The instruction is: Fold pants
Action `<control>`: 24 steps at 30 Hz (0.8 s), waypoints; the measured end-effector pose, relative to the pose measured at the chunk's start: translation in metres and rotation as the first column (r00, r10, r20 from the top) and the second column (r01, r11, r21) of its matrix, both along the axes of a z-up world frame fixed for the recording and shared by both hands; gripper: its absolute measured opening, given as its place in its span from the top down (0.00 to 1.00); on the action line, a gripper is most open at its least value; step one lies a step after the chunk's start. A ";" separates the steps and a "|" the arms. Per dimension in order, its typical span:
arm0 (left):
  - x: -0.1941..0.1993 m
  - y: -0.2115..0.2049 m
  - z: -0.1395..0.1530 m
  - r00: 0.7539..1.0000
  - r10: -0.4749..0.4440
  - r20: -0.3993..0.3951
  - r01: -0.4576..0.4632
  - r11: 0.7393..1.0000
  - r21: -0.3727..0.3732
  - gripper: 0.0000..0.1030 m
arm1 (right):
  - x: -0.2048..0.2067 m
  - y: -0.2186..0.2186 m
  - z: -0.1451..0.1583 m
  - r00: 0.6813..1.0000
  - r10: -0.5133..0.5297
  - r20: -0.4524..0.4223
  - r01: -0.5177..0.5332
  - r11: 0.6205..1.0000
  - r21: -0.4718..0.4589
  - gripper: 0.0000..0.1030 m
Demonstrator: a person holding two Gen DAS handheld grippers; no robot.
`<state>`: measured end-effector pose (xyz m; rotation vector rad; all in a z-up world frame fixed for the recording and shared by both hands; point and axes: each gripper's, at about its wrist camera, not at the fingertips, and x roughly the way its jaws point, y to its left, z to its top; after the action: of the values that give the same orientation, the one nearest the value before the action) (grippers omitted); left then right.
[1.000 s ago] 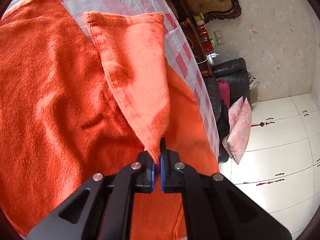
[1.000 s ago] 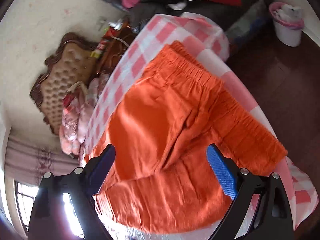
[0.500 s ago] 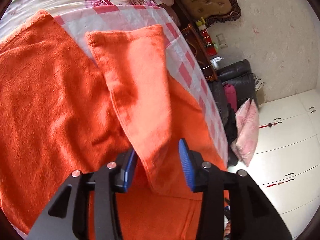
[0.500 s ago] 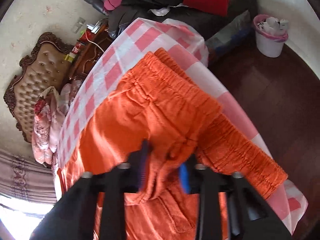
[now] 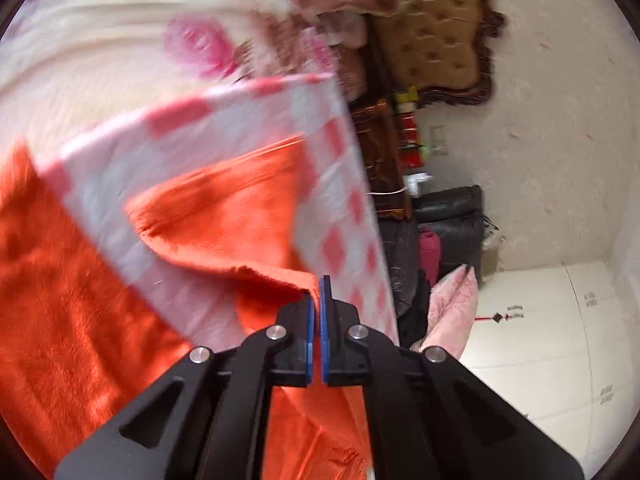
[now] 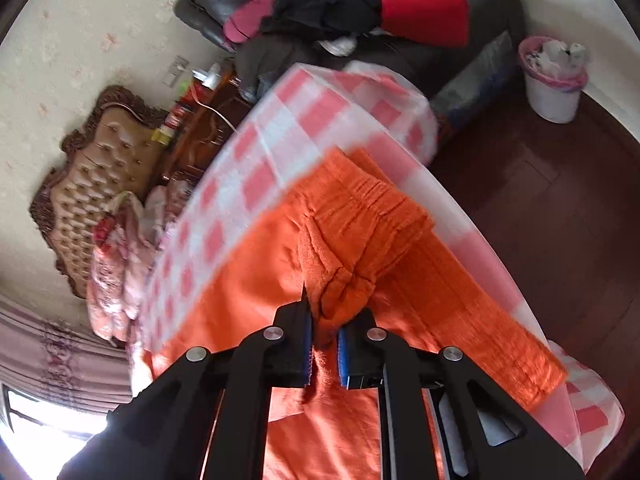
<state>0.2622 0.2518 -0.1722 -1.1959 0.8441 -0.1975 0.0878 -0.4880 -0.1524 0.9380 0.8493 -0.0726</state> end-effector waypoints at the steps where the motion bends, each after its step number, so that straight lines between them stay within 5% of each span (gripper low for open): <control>1: -0.013 -0.002 0.027 0.999 -0.011 0.048 0.008 0.997 0.074 0.99 | -0.007 0.000 0.013 0.999 0.004 0.032 -0.004 1.000 -0.009 0.89; 4: -0.074 -0.006 0.053 0.996 -0.009 0.086 -0.006 0.986 0.168 0.98 | -0.044 0.002 0.031 0.998 -0.005 0.057 0.006 1.000 -0.011 0.89; 9: -0.159 -0.005 -0.013 0.998 0.047 -0.049 -0.036 0.976 0.214 0.99 | -0.078 0.011 -0.019 0.996 0.001 -0.090 -0.003 1.000 -0.019 0.89; 13: -0.177 -0.001 -0.039 0.996 0.054 -0.074 -0.039 0.982 0.185 0.98 | -0.084 0.017 -0.050 0.982 0.000 -0.189 -0.012 0.998 -0.062 0.89; 17: -0.175 0.009 -0.044 0.995 0.089 -0.051 -0.083 0.991 0.108 0.73 | -0.077 0.020 -0.051 0.978 0.003 -0.209 -0.020 0.997 -0.080 0.88; 24: -0.177 0.036 -0.061 0.981 0.174 -0.088 -0.173 0.985 0.023 0.71 | -0.076 0.017 -0.056 0.980 0.001 -0.201 -0.003 1.000 -0.009 0.82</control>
<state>0.0853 0.2877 -0.2336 -1.2647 0.8130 0.0053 0.0120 -0.4714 -0.2087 0.9317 1.0357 -0.1719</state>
